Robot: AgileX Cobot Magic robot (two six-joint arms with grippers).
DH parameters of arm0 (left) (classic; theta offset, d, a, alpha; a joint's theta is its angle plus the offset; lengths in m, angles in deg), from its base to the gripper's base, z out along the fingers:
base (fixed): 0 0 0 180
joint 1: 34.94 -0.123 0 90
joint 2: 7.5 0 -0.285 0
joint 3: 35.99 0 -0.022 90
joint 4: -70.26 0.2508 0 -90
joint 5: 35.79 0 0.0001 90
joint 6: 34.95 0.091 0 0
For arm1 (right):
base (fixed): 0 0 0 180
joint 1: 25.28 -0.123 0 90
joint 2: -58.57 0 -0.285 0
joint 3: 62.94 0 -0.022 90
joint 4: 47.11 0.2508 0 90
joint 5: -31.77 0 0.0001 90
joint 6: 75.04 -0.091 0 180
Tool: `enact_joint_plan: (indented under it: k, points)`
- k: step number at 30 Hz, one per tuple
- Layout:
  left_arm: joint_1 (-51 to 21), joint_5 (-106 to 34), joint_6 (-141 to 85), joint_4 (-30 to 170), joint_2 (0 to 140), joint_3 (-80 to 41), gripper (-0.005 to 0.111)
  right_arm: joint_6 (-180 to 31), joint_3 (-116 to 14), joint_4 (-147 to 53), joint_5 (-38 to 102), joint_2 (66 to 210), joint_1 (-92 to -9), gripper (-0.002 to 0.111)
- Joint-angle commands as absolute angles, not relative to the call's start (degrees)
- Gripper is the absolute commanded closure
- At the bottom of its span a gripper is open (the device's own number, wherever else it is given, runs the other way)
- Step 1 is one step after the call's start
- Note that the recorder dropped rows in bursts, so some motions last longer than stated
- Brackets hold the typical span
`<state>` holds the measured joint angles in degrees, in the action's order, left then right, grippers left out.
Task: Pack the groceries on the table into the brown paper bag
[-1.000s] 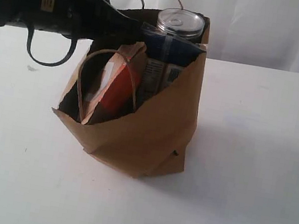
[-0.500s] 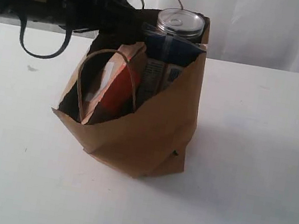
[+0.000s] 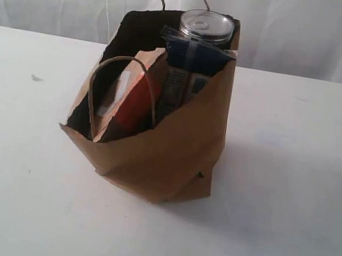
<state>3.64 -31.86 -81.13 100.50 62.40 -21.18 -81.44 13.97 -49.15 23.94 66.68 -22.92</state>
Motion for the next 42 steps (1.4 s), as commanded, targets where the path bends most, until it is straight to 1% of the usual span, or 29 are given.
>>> enact_joint_plan:
  k: [1,5,15,22,25,28,33,36,38,42]
  points:
    - [3.5,-27.9,-81.5,100.3,57.4,-21.5,0.057,-81.7,14.3,-49.2,24.5,66.4,-22.4,0.095]
    - [3.5,-24.5,-81.5,100.0,54.6,-21.5,0.060,-81.7,14.3,-49.2,24.5,66.4,-22.4,0.095]
    - [3.5,-22.0,-81.5,96.3,48.0,-21.5,0.060,-81.7,14.3,-49.2,24.1,66.4,-22.4,0.095]
    - [3.5,-9.8,-81.2,89.2,42.7,-21.5,0.060,-81.7,14.3,-49.2,24.1,66.4,-22.4,0.095]
    - [3.5,-6.5,-81.1,78.1,41.1,-21.5,0.060,-81.7,14.3,-49.2,24.1,66.4,-22.4,0.095]
    - [3.5,0.1,-81.1,67.4,39.8,-21.5,0.060,-81.7,14.3,-49.2,24.1,66.4,-22.4,0.095]
    - [3.5,13.6,-81.1,57.7,39.0,-21.5,0.060,-81.7,14.3,-49.2,24.1,66.4,-22.4,0.095]
    - [3.5,18.2,-81.1,54.2,39.0,-21.2,0.060,-81.7,14.3,-49.2,24.1,66.4,-22.4,0.095]
    - [3.5,15.5,-81.1,52.5,38.7,-19.3,0.060,-81.7,14.3,-49.2,24.1,66.4,-22.4,0.095]
    - [3.5,3.8,-81.0,52.6,37.3,-11.1,0.060,-81.7,14.3,-49.2,24.1,66.4,-22.4,0.095]
